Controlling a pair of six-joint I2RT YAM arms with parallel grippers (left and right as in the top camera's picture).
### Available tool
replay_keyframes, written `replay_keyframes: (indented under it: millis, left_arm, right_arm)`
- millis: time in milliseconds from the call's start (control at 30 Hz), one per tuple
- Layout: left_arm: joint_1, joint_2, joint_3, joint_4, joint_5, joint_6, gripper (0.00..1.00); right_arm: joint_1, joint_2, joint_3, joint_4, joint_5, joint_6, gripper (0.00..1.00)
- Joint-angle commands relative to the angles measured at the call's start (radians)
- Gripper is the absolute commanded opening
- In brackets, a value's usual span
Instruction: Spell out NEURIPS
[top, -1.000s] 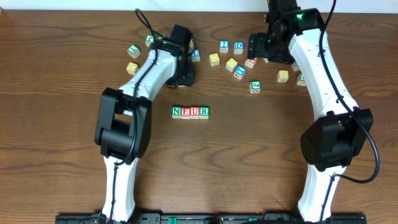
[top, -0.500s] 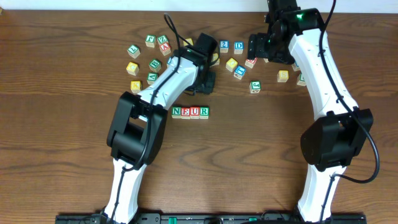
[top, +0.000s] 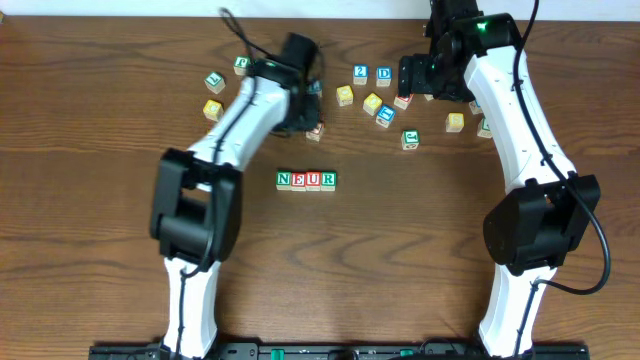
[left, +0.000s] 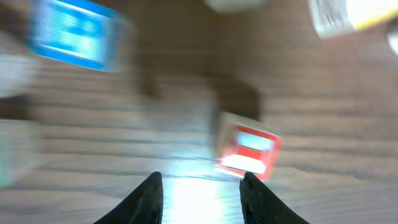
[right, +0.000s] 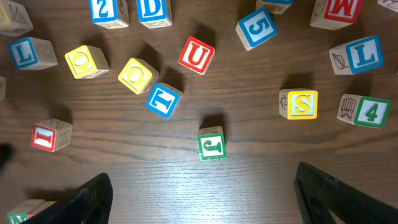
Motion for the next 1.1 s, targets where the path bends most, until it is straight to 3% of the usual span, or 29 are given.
replay_keyframes:
  millis: [0,200,433,567,1067]
  left_arm:
    - [0.023,-0.045,0.028,0.005,-0.020,-0.014,0.40]
    - [0.019,0.006,0.011,0.059,-0.053,-0.015,0.39]
    - [-0.012,0.060,0.010,0.084,-0.055,-0.015,0.21]
    - [-0.015,0.080,0.010,0.075,-0.132,-0.093,0.09]
    - [-0.073,0.082,-0.002,0.079,-0.124,-0.062,0.08]
  right_arm:
    - [-0.003,0.008,0.011,0.000,0.008,-0.013,0.89]
    - [-0.003,0.008,0.011,0.001,0.009,-0.013,0.89]
    - [-0.003,0.008,0.011,-0.002,0.008,-0.013,0.88]
    - [-0.002,0.008,0.011,-0.005,0.008,-0.013,0.88]
    - [-0.002,0.008,0.011,-0.007,0.008,-0.014,0.88]
